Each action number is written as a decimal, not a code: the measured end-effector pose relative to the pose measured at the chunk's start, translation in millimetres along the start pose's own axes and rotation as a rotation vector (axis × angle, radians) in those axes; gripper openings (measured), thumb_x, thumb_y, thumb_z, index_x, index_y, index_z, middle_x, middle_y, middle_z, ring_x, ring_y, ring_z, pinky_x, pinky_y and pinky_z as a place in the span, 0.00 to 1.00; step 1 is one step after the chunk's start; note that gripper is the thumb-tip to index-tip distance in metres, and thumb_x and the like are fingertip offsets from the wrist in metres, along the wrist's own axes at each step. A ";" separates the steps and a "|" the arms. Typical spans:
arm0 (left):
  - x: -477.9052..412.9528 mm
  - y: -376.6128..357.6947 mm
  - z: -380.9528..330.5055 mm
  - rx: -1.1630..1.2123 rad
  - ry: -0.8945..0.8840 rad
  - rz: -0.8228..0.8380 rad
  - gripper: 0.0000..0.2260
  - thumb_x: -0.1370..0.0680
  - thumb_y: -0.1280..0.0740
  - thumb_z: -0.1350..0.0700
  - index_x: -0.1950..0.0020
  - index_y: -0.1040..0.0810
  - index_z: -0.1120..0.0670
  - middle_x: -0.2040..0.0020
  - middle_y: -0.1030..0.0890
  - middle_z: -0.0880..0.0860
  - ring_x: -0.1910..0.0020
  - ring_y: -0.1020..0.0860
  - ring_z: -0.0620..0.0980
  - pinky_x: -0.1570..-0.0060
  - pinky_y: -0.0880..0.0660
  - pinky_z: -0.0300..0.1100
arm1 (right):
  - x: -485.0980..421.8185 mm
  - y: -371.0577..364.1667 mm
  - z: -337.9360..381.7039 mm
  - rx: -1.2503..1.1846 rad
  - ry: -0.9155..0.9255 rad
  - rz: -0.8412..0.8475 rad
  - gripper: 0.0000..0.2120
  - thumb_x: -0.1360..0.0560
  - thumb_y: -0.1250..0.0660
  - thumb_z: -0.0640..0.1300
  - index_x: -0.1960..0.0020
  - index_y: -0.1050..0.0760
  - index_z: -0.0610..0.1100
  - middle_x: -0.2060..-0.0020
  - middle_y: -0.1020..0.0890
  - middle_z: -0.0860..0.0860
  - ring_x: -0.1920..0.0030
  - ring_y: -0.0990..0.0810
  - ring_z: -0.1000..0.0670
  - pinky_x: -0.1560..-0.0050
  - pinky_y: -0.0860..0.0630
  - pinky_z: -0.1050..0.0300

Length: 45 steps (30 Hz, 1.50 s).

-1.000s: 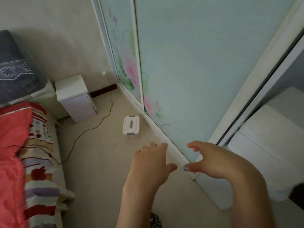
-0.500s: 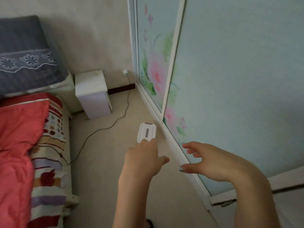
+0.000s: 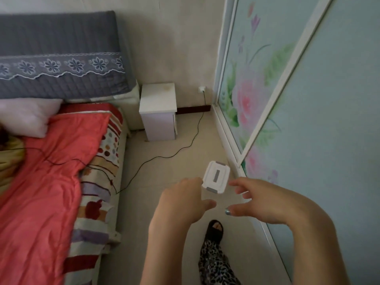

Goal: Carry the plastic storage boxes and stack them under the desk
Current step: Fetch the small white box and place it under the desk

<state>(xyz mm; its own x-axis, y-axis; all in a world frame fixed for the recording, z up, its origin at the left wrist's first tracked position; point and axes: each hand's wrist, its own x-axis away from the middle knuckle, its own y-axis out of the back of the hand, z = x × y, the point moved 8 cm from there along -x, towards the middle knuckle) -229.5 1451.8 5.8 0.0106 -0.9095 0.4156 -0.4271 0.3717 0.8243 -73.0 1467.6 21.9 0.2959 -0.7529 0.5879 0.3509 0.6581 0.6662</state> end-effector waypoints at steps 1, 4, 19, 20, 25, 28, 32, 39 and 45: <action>-13.1 5.0 0.5 -0.002 0.001 -0.004 0.26 0.25 0.36 0.39 0.29 0.35 0.46 0.32 0.29 0.49 0.35 0.29 0.51 0.49 0.35 0.43 | -12.2 7.7 -0.2 -0.010 0.002 0.005 0.38 0.31 0.28 0.60 0.26 0.41 0.59 0.33 0.30 0.59 0.37 0.27 0.55 0.38 0.30 0.56; -54.2 19.4 -2.4 -0.009 0.013 -0.007 0.28 0.25 0.36 0.39 0.27 0.37 0.45 0.31 0.30 0.49 0.34 0.30 0.51 0.43 0.33 0.45 | -51.4 35.7 -8.7 -0.026 0.002 0.011 0.38 0.32 0.28 0.60 0.27 0.40 0.58 0.34 0.29 0.59 0.38 0.27 0.56 0.41 0.30 0.58; -288.7 93.6 -79.0 -0.021 -0.079 0.010 0.28 0.25 0.36 0.38 0.27 0.39 0.43 0.31 0.30 0.47 0.34 0.29 0.50 0.39 0.32 0.46 | -237.2 215.9 -46.8 -0.173 -0.041 -0.102 0.37 0.31 0.26 0.54 0.27 0.39 0.56 0.33 0.28 0.56 0.38 0.27 0.54 0.39 0.29 0.55; -298.4 92.8 -82.6 -0.013 -0.086 0.027 0.27 0.25 0.36 0.38 0.28 0.37 0.43 0.31 0.29 0.47 0.34 0.29 0.50 0.40 0.32 0.45 | -244.9 218.2 -52.5 -0.190 -0.052 -0.091 0.37 0.31 0.26 0.53 0.27 0.38 0.56 0.34 0.28 0.56 0.38 0.26 0.54 0.39 0.29 0.55; -347.3 82.0 -90.4 -0.056 -0.113 0.071 0.24 0.25 0.35 0.40 0.31 0.34 0.44 0.35 0.27 0.47 0.38 0.27 0.49 0.44 0.31 0.44 | -281.1 220.9 -78.4 -0.239 -0.095 -0.059 0.36 0.30 0.26 0.53 0.27 0.38 0.56 0.34 0.28 0.58 0.40 0.26 0.54 0.40 0.29 0.56; -372.8 73.2 -92.7 -0.063 -0.132 0.069 0.25 0.24 0.36 0.39 0.29 0.35 0.43 0.35 0.27 0.46 0.38 0.27 0.48 0.44 0.31 0.44 | -301.7 215.7 -100.1 -0.263 -0.151 -0.047 0.36 0.31 0.26 0.53 0.27 0.39 0.56 0.33 0.29 0.57 0.38 0.27 0.54 0.38 0.29 0.55; -413.9 47.5 -89.4 -0.071 -0.148 0.120 0.27 0.24 0.38 0.39 0.27 0.38 0.43 0.33 0.28 0.44 0.37 0.28 0.47 0.44 0.32 0.43 | -338.5 195.7 -130.4 -0.330 -0.226 0.007 0.38 0.31 0.26 0.52 0.26 0.40 0.54 0.32 0.30 0.56 0.35 0.29 0.54 0.35 0.32 0.56; -482.1 -1.9 -72.2 -0.133 -0.152 0.261 0.26 0.24 0.37 0.39 0.28 0.36 0.45 0.34 0.27 0.46 0.37 0.27 0.47 0.46 0.32 0.42 | -410.2 162.6 -158.6 -0.335 -0.324 0.063 0.37 0.31 0.27 0.55 0.27 0.39 0.57 0.31 0.31 0.55 0.35 0.29 0.54 0.55 0.38 0.64; -537.8 -59.5 -49.2 -0.229 -0.125 0.426 0.24 0.23 0.38 0.39 0.30 0.35 0.46 0.35 0.27 0.49 0.37 0.27 0.51 0.48 0.32 0.44 | -473.5 120.3 -183.1 -0.290 -0.334 0.155 0.37 0.28 0.28 0.51 0.24 0.42 0.52 0.27 0.35 0.51 0.32 0.32 0.49 0.39 0.34 0.58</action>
<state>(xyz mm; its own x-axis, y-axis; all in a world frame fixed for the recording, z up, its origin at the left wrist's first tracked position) -165.3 1928.0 -247.8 -0.2363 -0.6779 0.6962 -0.1600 0.7338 0.6602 -8.2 1901.5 -260.4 0.0784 -0.5703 0.8177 0.5727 0.6971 0.4313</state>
